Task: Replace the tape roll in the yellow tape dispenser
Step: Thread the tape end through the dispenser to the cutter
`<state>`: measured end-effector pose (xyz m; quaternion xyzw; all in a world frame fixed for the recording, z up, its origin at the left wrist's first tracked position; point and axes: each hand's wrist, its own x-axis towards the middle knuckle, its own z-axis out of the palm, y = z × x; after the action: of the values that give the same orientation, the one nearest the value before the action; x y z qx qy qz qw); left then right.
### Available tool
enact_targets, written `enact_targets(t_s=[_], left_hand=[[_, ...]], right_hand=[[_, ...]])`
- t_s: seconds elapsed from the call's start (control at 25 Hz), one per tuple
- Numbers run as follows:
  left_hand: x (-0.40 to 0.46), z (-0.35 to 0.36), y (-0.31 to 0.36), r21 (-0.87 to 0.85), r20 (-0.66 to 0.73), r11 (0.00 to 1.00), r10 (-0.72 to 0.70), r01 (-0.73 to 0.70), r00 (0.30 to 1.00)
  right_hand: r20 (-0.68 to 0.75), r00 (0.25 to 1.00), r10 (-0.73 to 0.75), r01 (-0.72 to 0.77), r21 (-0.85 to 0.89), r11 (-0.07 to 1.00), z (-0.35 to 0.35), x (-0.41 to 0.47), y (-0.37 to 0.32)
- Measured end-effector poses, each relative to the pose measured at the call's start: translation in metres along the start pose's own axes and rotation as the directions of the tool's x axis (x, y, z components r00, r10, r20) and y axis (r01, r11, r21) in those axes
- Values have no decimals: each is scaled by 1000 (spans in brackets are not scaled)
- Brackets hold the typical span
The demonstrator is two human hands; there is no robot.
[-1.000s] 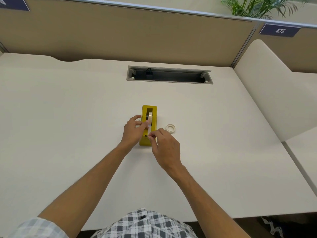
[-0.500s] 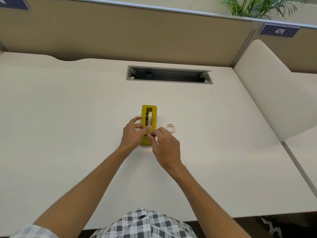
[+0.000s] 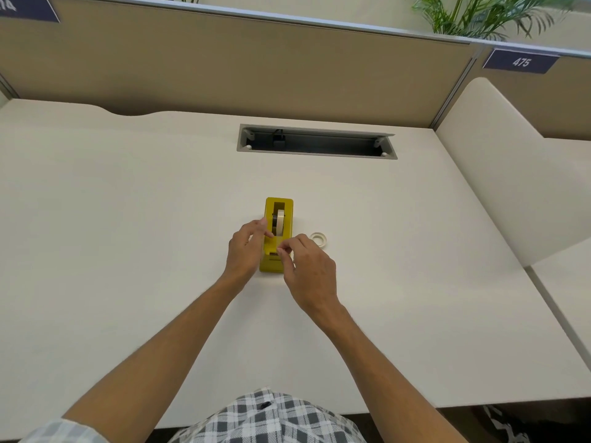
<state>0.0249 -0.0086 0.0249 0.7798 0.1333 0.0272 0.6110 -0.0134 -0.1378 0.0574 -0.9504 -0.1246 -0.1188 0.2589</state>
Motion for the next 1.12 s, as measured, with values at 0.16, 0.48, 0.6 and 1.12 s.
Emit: enact_targets(t_s=[0.16, 0.48, 0.6, 1.12], left_hand=[[10, -7, -5, 213, 24, 960, 183, -184, 983], [38, -12, 1, 560, 331, 707, 287, -432, 899], [42, -12, 1, 557, 304, 697, 334, -451, 892], [37, -12, 10, 485, 289, 778, 288, -399, 913]], right_hand=[[5, 1000, -7, 7, -6, 1000, -1, 1, 0], [-7, 1000, -28, 28, -30, 999, -2, 3, 1], [-13, 999, -33, 33, -37, 999, -4, 5, 1], [51, 988, -142, 149, -164, 975, -26, 78, 13]])
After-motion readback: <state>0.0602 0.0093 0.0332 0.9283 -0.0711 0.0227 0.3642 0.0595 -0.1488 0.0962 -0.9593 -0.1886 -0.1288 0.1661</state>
